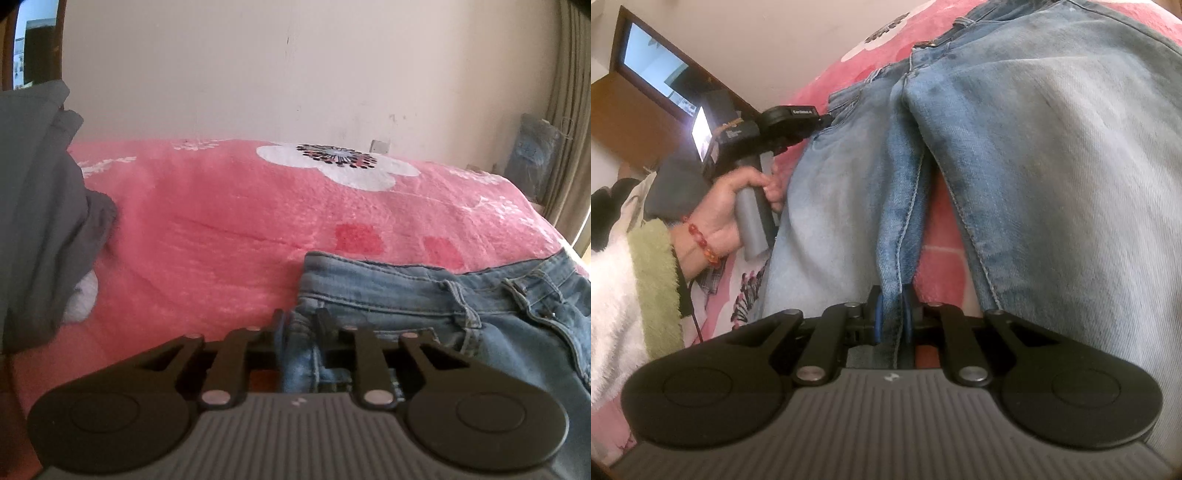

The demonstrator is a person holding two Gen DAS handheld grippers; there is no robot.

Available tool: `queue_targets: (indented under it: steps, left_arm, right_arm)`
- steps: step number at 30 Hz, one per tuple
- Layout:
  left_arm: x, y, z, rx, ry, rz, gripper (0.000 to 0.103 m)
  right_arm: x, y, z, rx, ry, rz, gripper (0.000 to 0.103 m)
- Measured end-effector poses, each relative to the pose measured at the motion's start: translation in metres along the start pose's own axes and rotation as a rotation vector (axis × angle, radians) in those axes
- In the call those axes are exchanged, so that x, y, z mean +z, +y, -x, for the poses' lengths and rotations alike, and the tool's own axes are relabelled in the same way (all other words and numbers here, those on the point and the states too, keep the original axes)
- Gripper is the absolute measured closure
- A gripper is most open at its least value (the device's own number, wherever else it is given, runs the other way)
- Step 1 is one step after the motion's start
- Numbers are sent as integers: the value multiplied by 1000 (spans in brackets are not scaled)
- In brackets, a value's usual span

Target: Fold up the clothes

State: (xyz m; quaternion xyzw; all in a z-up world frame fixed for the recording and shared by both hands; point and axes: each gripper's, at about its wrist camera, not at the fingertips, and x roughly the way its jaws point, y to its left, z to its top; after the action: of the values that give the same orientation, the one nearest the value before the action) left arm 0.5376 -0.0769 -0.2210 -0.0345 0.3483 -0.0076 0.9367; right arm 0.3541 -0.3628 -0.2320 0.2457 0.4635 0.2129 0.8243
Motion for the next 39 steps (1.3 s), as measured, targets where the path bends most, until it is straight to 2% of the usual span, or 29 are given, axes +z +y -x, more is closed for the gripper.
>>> queue_targets:
  steps: [1,3,8,11,15,19,21,23,25,29,32,35,37,39]
  left_arm:
    - [2,2,3,11,5,-8,52]
    - [6,10,13,46,-4,-23,38]
    - [-1,32,58,58,-6,-18,39]
    - [-25,35,97,-28,42,-38,38]
    - [-62,22,146,-154,146,-113,38]
    - [-81,17,194,-227,231,-186,38]
    - [-90,24,218,-239,254,-189,38]
    - [-102,32,239,-250,275,-189,39]
    - [-119,40,257,-275,287,-181,39]
    - [-157,45,282,-305,286,-185,39]
    - [-180,50,301,-342,325,-136,39]
    - [-201,54,322,-380,363,-111,39]
    - [-213,53,336,-409,366,-122,37]
    - [-226,49,347,-460,371,-154,35]
  right_arm:
    - [0,0,0,1,0,-1,94]
    - [0,0,-1,0,-4,-2,94]
    - [0,-4,1,3,-13,-14,94]
    - [0,-5,0,5,-21,-10,94]
    - [-2,-2,-2,-5,-30,7,94]
    - [3,-1,2,-6,-10,0,94]
    - [6,5,16,-35,0,0,81]
    - [-2,18,43,-107,-56,83,72]
    - [-12,33,63,-126,-102,178,72]
    - [-30,65,54,-79,-53,320,72]
    - [-45,81,43,-59,15,398,73]
    - [-66,77,32,-121,119,403,72]
    - [-74,71,46,-135,122,370,72]
    - [-83,69,74,-111,112,344,71]
